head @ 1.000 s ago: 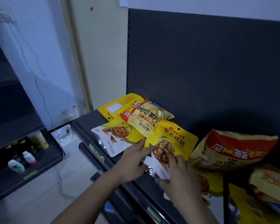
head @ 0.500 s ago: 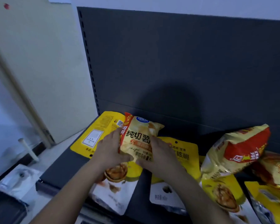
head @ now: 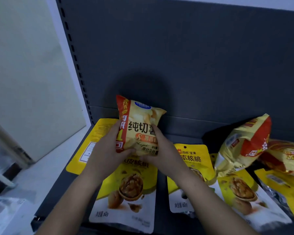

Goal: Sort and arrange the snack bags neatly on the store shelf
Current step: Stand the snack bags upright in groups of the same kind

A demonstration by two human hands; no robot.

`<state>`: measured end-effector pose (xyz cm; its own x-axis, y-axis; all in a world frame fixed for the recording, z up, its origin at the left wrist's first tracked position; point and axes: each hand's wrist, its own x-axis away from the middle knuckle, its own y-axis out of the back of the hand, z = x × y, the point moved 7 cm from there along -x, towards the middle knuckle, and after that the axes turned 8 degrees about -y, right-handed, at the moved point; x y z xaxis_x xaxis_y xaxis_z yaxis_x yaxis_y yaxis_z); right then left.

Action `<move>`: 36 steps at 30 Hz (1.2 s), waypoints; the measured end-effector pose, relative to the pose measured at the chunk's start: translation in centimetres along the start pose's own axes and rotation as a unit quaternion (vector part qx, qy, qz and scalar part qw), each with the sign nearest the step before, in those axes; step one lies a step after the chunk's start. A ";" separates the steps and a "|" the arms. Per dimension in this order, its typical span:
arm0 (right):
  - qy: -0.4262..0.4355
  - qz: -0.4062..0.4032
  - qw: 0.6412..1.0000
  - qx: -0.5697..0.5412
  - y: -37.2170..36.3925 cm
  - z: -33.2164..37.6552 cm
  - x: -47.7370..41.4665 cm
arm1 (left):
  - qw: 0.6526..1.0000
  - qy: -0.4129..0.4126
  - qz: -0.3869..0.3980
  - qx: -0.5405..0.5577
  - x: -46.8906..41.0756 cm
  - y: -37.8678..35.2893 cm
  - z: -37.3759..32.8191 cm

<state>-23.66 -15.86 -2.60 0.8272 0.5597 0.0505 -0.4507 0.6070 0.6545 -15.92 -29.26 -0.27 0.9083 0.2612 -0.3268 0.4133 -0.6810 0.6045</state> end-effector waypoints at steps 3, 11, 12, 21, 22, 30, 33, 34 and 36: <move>0.037 -0.037 0.997 -0.059 2.7 1.9 1.0 | 0.998 -0.046 -0.051 -0.011 -0.3 1.7 -3.3; 0.048 -0.142 0.989 -0.011 14.4 1.9 7.6 | 0.989 -0.135 -0.047 0.048 -1.7 -1.8 -13.9; 0.042 -0.156 0.987 -0.003 16.1 1.2 8.8 | 0.987 -0.143 -0.040 0.067 -1.8 -3.0 -15.4; -0.077 -0.267 0.958 0.067 31.2 -11.8 22.7 | 0.958 -0.216 0.085 0.171 0.5 -20.5 -30.7; -0.091 -0.276 0.955 0.062 32.8 -13.4 24.7 | 0.953 -0.222 0.101 0.177 1.0 -22.8 -32.6; -0.187 -0.343 0.917 0.076 42.2 -25.9 38.1 | 0.919 -0.247 0.217 0.219 6.0 -39.3 -44.5; -0.205 -0.343 0.913 0.084 44.7 -30.0 40.9 | 0.912 -0.249 0.243 0.217 7.3 -44.3 -47.2; -0.212 -0.342 0.912 0.085 45.4 -31.3 41.5 | 0.911 -0.243 0.252 0.219 7.5 -45.8 -47.8; -0.227 -0.336 0.911 0.076 46.2 -34.2 42.0 | 0.909 -0.231 0.275 0.211 7.8 -48.8 -48.4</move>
<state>-21.21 54.94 3.96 0.9683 -0.2214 -0.1155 0.2315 0.6222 0.7478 -25.89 39.12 2.81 0.8059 -0.4474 -0.3876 -0.2458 -0.8486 0.4685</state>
